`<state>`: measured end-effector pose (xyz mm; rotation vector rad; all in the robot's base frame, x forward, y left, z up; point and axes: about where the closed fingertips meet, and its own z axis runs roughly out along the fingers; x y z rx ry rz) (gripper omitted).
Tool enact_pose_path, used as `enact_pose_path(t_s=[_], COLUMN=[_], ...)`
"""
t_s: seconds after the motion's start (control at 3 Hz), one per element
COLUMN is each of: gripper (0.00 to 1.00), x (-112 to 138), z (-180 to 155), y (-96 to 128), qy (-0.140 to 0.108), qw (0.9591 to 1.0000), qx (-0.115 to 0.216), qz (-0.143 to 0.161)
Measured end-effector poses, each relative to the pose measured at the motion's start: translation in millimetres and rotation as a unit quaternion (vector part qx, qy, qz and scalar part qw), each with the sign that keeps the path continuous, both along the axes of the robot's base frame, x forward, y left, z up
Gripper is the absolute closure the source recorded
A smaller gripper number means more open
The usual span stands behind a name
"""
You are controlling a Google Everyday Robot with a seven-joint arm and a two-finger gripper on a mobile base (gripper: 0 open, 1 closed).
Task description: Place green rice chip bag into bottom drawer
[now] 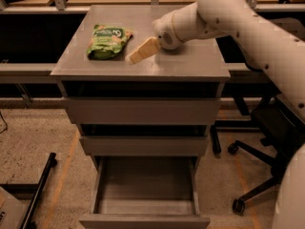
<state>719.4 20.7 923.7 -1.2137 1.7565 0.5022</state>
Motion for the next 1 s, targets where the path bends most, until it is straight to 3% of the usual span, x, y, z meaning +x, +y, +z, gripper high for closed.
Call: enact_pose_path(t_s=[0.67, 1.0], gripper=[0.0, 0.0], x=[57.7, 81.9], z=[-29.2, -44.1], y=[74.9, 93.2], qy=[0.014, 0.008], qw=[0.9989, 0.9991], qx=[0.039, 0.041], qz=[0.021, 0.006])
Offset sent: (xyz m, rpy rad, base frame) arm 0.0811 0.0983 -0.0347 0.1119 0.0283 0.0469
